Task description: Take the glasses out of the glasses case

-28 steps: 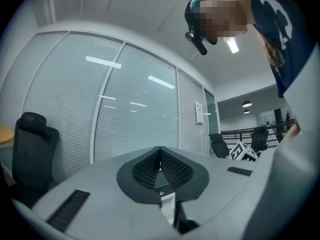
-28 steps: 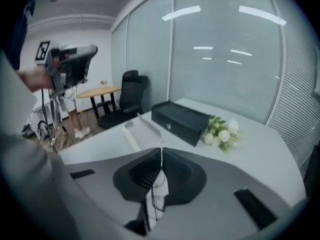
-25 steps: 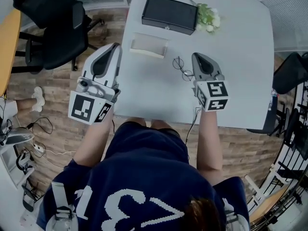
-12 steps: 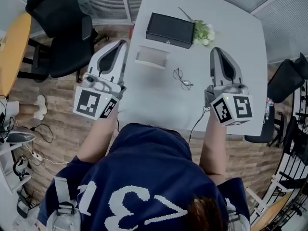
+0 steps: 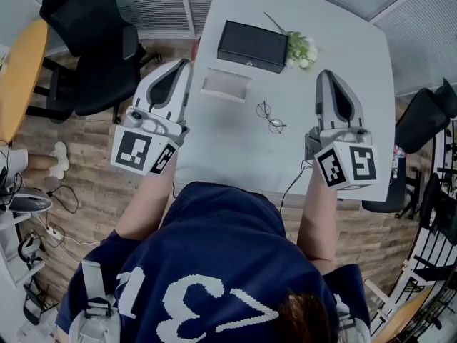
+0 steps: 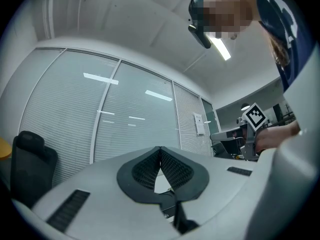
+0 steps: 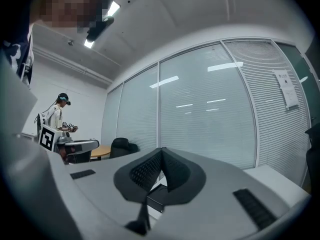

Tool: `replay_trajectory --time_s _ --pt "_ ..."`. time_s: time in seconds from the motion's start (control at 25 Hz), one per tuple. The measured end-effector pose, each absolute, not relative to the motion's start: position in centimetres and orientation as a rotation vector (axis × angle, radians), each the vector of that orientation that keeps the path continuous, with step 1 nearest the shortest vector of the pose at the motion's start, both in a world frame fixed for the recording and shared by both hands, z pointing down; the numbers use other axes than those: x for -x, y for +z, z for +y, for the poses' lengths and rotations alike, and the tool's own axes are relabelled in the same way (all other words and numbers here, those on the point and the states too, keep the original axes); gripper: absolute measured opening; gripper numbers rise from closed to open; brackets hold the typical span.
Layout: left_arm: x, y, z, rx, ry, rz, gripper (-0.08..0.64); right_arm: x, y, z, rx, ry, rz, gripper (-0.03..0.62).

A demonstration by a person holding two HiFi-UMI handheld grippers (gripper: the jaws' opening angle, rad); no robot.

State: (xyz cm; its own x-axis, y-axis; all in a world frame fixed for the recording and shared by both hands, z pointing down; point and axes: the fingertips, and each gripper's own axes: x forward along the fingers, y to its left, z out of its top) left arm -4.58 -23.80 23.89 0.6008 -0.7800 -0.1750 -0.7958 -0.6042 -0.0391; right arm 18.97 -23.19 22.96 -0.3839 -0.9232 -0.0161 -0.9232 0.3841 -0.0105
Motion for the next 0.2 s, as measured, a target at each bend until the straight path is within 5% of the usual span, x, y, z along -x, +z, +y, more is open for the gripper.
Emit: replay_trajectory --time_s 0.2 --pt "4.49 23.82 -23.70 2.709 0.213 1.336 0.014 -18.78 22.38 -22.93 1.726 0.027 2.590 0.023"
